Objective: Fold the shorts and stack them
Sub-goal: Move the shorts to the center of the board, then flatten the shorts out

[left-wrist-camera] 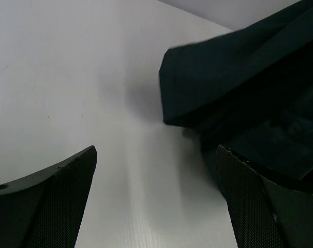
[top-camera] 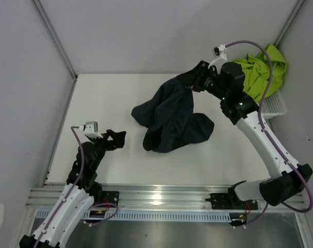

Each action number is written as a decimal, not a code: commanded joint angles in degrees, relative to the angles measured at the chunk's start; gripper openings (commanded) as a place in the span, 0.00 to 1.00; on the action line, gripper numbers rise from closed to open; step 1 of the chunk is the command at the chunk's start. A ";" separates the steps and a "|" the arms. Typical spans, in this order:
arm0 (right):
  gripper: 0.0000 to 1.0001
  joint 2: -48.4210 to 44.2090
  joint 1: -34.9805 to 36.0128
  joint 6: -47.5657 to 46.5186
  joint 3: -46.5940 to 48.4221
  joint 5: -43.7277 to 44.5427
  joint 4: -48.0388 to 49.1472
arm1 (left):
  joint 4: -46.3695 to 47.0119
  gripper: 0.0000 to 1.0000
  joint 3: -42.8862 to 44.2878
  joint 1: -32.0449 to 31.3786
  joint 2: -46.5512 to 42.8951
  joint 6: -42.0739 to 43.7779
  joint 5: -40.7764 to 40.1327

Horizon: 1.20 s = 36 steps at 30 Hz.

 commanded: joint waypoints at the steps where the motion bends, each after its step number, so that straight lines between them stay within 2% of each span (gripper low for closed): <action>1: 0.32 3.82 -2.72 0.63 -1.37 -0.06 -0.75 | 0.41 0.98 0.39 0.01 -0.09 -0.18 -0.25; 4: 0.67 6.73 -6.50 2.03 -4.62 0.39 -0.75 | 0.41 0.98 0.48 0.01 0.26 -0.18 0.02; 5: 0.74 9.18 -7.29 2.55 -6.11 -0.58 -1.10 | 0.41 0.98 0.56 0.01 0.35 -0.18 0.19; 8: 0.78 13.40 -8.88 1.78 -6.74 -1.99 -3.11 | 0.67 0.99 0.48 0.01 0.79 -0.09 0.54; 12: 0.77 13.77 -6.87 -1.91 -8.67 0.19 -4.08 | 1.55 0.99 0.56 0.01 2.02 0.17 2.12; 16: 0.72 13.77 -0.72 -9.03 -9.64 5.90 -8.30 | 2.78 0.99 0.56 0.01 4.21 0.09 3.70; 21: 0.67 14.30 10.79 -15.36 -12.63 14.87 -10.68 | 3.49 0.99 1.09 0.01 7.03 0.00 4.85; 22: 0.67 14.30 12.55 -17.37 -13.85 19.41 -10.33 | 3.57 0.99 1.27 0.01 7.38 0.00 5.20; 27: 0.66 17.45 22.21 -23.01 -14.31 29.02 -9.45 | 3.31 0.99 1.44 0.01 8.00 0.09 5.29; 32: 0.66 23.16 26.36 -29.24 -12.20 33.43 -8.31 | 2.61 0.99 1.36 0.01 6.68 0.09 4.41; 36: 0.66 27.73 26.89 -30.31 -7.03 34.83 -11.91 | 2.26 0.99 1.45 0.01 6.33 0.00 4.50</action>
